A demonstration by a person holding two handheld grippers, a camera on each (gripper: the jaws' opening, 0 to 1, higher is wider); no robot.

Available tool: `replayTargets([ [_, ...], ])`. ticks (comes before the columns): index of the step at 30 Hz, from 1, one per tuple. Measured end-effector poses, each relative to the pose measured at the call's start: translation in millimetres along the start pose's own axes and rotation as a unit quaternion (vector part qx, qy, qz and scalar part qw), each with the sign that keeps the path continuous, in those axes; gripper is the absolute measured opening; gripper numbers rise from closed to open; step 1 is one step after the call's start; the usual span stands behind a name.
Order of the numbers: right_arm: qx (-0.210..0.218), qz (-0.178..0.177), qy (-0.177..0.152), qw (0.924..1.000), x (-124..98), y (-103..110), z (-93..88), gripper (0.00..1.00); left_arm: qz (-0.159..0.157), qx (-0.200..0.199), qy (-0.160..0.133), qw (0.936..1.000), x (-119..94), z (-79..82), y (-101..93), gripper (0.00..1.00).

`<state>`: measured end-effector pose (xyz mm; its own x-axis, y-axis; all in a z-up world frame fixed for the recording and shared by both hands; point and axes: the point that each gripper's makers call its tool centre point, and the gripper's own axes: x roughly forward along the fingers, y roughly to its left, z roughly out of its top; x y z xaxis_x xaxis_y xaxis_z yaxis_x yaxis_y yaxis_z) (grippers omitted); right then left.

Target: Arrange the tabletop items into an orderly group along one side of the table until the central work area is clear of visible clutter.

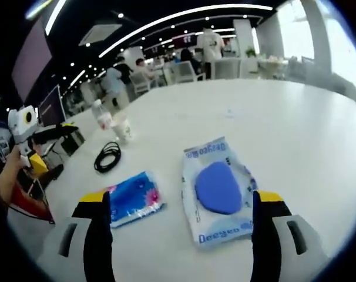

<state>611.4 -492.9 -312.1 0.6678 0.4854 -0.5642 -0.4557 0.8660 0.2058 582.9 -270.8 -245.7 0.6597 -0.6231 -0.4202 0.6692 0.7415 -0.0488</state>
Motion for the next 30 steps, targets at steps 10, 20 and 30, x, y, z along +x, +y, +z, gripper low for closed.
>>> replayTargets([
  [10,0.034,-0.02,0.01,0.9992,-10,-8,-20.0,0.99,-0.018,-0.008,0.001,0.9998,15,6.0,2.0,0.99],
  [20,0.059,-0.032,0.022,0.9975,-12,-11,-35.8,0.99,-0.033,-0.011,-0.005,0.9994,38,16.5,2.0,0.99],
  [30,0.089,-0.05,0.036,0.9941,-11,-21,-51.5,0.99,-0.047,-0.002,0.011,0.9989,70,19.4,4.3,0.97],
])
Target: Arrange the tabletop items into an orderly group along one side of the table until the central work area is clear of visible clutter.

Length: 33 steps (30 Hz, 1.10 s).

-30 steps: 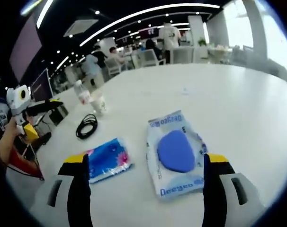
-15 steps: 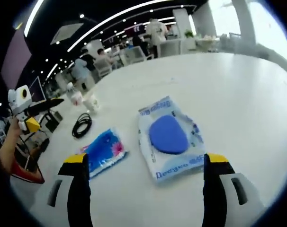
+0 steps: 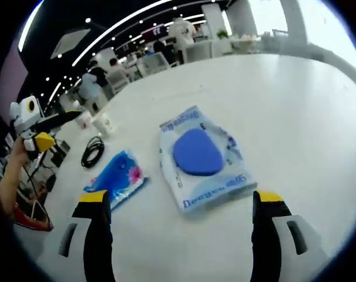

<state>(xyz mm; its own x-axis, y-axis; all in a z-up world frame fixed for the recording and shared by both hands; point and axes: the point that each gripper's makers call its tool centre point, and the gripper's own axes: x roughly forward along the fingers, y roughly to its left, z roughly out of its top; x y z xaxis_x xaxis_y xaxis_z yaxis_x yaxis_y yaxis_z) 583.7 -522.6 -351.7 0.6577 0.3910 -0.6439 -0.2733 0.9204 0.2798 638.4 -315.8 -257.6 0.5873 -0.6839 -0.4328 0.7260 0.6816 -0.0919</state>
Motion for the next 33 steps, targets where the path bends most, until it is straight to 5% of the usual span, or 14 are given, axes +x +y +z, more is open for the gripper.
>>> replayTargets([
  [17,0.039,-0.019,0.01,0.999,1,-12,-12.1,0.91,-0.015,-0.006,0.028,0.9995,59,-5.7,11.9,0.94],
  [33,0.089,-0.015,0.01,0.9959,5,-16,-17.7,0.73,-0.024,-0.006,0.043,0.9988,114,-12.2,18.9,0.89],
])
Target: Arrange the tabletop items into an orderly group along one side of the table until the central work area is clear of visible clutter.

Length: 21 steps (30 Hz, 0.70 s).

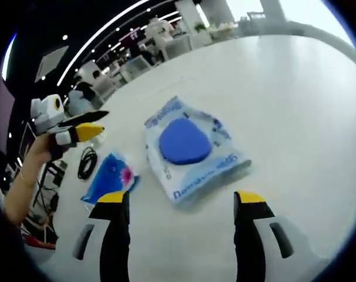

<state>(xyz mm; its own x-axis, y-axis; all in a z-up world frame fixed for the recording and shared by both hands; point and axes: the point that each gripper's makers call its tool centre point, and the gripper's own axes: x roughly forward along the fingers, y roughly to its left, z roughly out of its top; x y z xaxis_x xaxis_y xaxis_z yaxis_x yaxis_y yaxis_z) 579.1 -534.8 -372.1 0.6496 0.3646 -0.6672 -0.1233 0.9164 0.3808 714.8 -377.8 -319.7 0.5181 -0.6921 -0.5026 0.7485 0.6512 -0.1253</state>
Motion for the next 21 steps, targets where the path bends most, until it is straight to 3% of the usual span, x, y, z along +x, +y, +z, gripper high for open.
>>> replayTargets([
  [9,0.017,0.0,0.006,0.9998,3,-2,-4.1,0.69,0.004,-0.017,-0.007,0.9998,25,-6.3,6.9,0.83],
  [15,0.034,-0.006,-0.005,0.9994,6,-2,-0.6,0.6,0.007,-0.011,-0.016,0.9998,42,-6.1,6.3,0.79],
  [18,0.052,-0.005,-0.009,0.9986,6,-2,-1.3,0.6,0.01,0.015,-0.014,0.9997,51,-8.6,5.0,0.77],
  [21,0.066,0.002,-0.006,0.9978,8,1,-4.9,0.57,0.005,0.015,-0.011,0.9998,56,-11.5,2.3,0.73],
])
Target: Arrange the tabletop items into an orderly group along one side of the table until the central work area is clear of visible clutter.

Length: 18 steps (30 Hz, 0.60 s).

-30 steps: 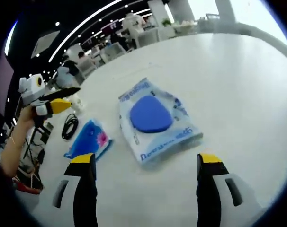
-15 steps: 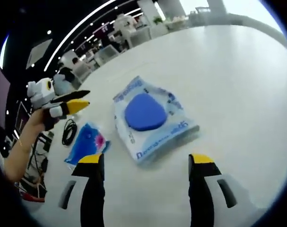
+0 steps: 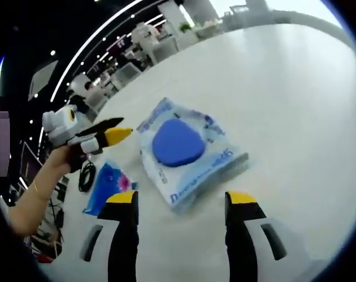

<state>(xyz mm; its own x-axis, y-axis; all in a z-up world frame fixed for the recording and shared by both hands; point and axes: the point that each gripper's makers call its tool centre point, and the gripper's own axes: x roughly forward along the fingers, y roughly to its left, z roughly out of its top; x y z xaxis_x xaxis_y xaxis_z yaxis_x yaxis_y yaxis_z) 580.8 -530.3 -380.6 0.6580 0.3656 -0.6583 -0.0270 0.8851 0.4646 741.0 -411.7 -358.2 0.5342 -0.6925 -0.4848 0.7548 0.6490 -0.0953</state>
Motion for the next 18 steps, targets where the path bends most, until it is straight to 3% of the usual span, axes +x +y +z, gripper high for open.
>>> replayTargets([
  [8,0.016,0.001,-0.004,0.9999,1,1,-1.7,0.53,-0.001,0.013,0.011,0.9999,11,-11.5,-1.6,0.6],
  [13,0.017,-0.007,-0.003,0.9998,1,-2,-4.0,0.47,-0.006,0.019,0.015,0.9997,17,-16.9,-2.7,0.46],
  [18,0.016,-0.017,0.003,0.9997,1,-3,-5.3,0.43,-0.007,0.001,0.021,0.9998,22,-23.1,-1.9,0.4],
])
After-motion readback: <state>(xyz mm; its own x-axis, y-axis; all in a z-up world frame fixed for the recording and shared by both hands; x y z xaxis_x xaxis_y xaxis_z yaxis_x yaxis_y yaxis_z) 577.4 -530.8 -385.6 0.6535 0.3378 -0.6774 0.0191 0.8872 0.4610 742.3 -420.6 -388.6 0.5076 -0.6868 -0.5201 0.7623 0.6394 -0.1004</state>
